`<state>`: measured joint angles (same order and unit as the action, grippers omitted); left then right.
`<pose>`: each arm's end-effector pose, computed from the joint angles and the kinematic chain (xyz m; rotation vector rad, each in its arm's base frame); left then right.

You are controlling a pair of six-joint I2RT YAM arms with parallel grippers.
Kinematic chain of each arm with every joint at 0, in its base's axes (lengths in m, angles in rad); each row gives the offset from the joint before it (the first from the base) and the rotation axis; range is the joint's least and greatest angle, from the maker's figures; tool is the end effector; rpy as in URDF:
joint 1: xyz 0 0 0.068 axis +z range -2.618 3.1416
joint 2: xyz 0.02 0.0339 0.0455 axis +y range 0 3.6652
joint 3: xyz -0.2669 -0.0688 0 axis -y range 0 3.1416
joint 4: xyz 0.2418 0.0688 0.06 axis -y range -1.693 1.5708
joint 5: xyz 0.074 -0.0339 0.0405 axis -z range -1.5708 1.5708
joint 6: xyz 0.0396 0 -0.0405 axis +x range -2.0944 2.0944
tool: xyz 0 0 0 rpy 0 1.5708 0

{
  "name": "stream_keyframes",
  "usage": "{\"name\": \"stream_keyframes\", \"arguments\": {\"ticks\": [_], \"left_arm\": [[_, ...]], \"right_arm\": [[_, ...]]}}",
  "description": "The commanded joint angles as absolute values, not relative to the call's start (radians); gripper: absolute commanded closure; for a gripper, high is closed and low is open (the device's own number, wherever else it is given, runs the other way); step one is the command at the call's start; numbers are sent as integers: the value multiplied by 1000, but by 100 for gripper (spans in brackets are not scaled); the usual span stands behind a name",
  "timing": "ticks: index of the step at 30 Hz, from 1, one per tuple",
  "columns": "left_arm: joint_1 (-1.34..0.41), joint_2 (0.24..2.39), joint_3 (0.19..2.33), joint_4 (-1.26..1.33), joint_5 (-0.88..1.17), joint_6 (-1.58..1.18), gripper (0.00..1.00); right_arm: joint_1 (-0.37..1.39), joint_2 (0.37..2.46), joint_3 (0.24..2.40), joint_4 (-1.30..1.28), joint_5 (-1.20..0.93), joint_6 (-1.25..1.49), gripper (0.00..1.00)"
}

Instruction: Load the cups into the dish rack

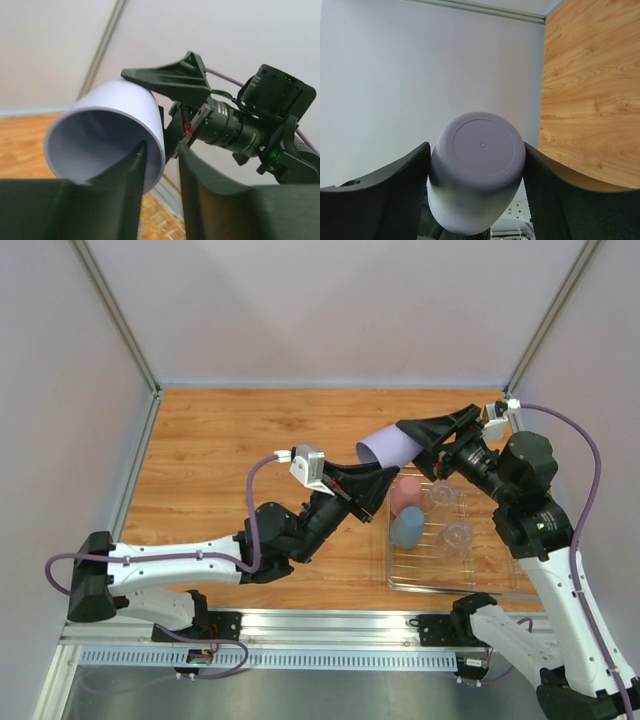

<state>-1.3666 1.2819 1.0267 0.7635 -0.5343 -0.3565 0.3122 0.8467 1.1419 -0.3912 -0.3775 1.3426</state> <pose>0.0780 -0.2774 0.4190 0.0848 1.2251 -1.2392 0.1548 0.0653 0.4306 0.6452 1.8045 1.5067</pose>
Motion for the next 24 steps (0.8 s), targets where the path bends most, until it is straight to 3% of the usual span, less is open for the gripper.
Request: {"name": "stream_keyframes", "arguments": {"ticks": [1,4,7,12,16,21,24], "left_arm": [[-1368,1298,1065,720,-497,-356,54],[-1368,1282,1069,674,-506,-356,13],[-1367,1241,1088,540,-587,-388,0],[-1367,1128,1094,286,-713,-423,0],[-1365,1013,1025,123,-843,-508,0],[-1338,925,934,14,-879,-592,0],[-1330,960,972,-132,-839,-658,0]], "right_arm": [[324,847,1209,-423,-376,1232,94],[322,845,1251,-535,-318,1105,99],[322,833,1281,-652,-261,939,100],[322,726,1312,-912,-45,646,100],[324,565,1191,-1029,168,529,100],[322,350,906,-991,207,502,99],[322,259,871,-980,216,496,100]]}}
